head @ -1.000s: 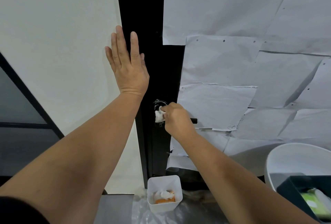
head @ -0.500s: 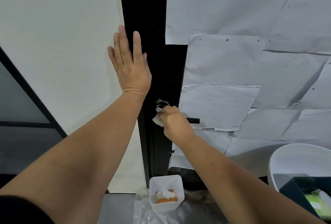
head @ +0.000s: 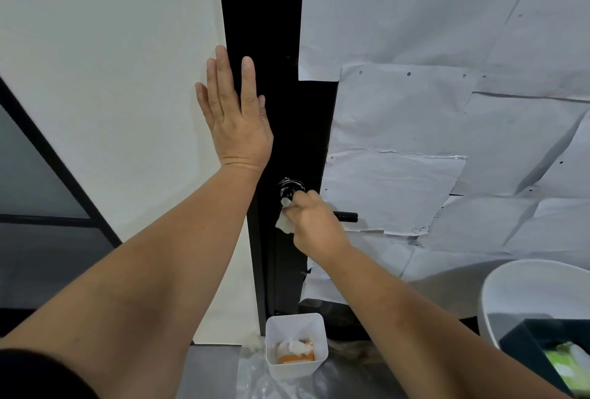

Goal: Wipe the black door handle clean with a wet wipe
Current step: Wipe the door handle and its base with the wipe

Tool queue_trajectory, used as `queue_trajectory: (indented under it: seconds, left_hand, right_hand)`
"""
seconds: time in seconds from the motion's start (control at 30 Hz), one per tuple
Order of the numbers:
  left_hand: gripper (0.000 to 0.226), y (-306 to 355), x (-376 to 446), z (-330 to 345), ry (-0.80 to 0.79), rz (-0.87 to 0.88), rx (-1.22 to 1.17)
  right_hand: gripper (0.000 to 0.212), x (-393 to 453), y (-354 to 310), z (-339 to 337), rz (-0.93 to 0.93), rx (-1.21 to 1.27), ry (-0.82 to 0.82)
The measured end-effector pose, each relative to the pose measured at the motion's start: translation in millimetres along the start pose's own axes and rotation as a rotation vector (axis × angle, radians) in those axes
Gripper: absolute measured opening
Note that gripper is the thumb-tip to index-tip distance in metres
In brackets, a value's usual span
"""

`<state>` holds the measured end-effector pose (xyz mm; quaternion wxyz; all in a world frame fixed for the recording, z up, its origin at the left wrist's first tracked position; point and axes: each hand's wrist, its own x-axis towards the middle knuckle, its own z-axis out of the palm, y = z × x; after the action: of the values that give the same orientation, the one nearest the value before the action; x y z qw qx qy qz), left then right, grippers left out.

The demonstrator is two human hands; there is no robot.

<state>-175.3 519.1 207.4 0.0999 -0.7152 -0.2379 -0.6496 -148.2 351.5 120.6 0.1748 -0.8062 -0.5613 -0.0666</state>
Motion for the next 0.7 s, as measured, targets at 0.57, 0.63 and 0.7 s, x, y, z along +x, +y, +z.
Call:
queue_trajectory:
  seconds: [0.57, 0.63, 0.7]
  left_hand:
    - [0.046, 0, 0, 1, 0.004, 0.007, -0.012]
    - [0.046, -1, 0, 1, 0.008, 0.007, -0.009]
    - [0.046, -1, 0, 1, 0.007, 0.011, -0.005]
  right_hand:
    - [0.024, 18, 14, -11, 0.134, -0.036, 0.028]
    - [0.026, 21, 16, -10, 0.225, 0.013, 0.082]
    - [0.034, 19, 10, -4, 0.205, 0.008, 0.083]
